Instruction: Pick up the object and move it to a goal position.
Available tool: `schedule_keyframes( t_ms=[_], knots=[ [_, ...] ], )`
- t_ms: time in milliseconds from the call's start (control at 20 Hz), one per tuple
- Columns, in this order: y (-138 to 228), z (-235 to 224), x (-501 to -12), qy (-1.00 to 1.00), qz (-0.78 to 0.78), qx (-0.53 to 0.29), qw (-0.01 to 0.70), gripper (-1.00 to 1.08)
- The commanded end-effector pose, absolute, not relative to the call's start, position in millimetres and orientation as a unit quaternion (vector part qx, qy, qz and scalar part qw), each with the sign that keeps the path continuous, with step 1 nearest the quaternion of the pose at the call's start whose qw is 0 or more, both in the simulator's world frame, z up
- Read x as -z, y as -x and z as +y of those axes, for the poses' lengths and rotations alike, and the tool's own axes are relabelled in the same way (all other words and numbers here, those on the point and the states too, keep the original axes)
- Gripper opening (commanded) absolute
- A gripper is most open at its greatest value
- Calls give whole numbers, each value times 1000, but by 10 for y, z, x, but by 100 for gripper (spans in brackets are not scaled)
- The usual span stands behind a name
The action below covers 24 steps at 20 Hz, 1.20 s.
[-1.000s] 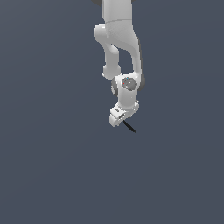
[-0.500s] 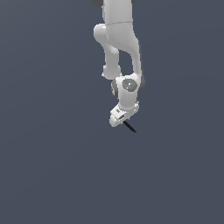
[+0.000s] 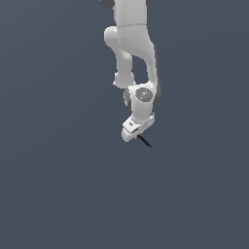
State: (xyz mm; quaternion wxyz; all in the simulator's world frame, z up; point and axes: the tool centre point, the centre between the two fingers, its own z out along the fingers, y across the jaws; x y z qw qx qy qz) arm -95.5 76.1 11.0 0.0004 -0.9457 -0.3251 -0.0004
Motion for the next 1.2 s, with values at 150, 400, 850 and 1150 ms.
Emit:
schedule_keyframes(
  t_ms=[150, 400, 850, 1150],
  knots=[
    [800, 678, -188, 946, -325, 1, 0, -100],
    [555, 549, -309, 946, -324, 1, 1, -100],
    [-43, 244, -596, 946, -323, 1, 1, -100],
    [-416, 59, -767, 947, -323, 0, 1, -100]
  ],
)
